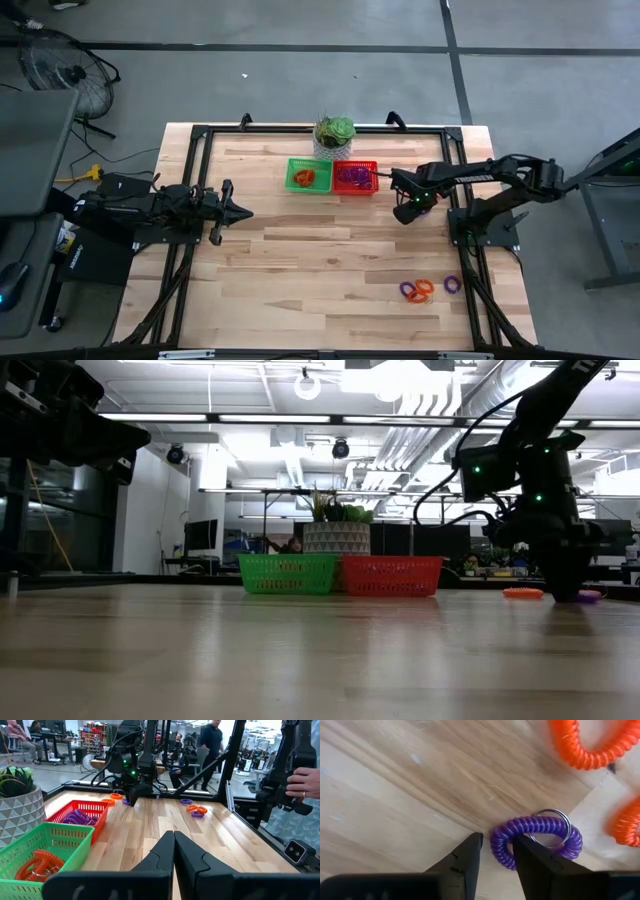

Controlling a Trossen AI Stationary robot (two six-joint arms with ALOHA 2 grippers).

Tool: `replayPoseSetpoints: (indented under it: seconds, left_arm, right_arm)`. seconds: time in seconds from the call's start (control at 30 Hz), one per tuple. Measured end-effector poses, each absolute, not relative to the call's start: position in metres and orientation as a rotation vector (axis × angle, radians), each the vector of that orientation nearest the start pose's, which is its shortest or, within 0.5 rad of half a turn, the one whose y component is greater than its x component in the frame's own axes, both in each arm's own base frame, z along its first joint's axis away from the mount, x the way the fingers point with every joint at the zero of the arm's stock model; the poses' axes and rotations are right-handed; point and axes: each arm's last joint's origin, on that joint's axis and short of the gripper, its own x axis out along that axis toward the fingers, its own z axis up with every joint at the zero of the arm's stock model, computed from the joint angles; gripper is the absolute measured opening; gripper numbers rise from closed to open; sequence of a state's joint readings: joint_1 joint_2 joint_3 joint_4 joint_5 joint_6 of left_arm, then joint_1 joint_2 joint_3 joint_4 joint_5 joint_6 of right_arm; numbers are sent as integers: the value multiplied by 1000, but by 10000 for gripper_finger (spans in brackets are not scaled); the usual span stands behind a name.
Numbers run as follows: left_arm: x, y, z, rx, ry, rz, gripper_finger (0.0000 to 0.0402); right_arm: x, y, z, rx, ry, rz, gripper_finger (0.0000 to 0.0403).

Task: Sort spring keychains
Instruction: Put the purple spring keychain into the orange bin

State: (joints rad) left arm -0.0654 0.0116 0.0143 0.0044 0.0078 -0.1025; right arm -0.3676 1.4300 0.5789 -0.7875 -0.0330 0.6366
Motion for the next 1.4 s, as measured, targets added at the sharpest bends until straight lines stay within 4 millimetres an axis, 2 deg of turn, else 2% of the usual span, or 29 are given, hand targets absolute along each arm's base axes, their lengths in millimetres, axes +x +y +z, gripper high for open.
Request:
replayPoseSetpoints:
  seconds: [0.4, 0.63, 0.97, 1.4]
  left_arm:
    - [97, -7, 168, -103, -3, -73, 0]
    - [97, -7, 168, -103, -3, -74, 0]
    - [97, -7, 168, -103, -3, -73, 0]
    - [97, -7, 168, -103, -3, -74, 0]
  right_arm:
    - [172, -65, 123, 814, 1496, -757, 29]
    - [172, -65, 126, 825, 1486, -771, 22]
    - [178, -67, 159, 870, 1369, -714, 13]
    - [203, -79, 227, 829, 1108, -629, 12]
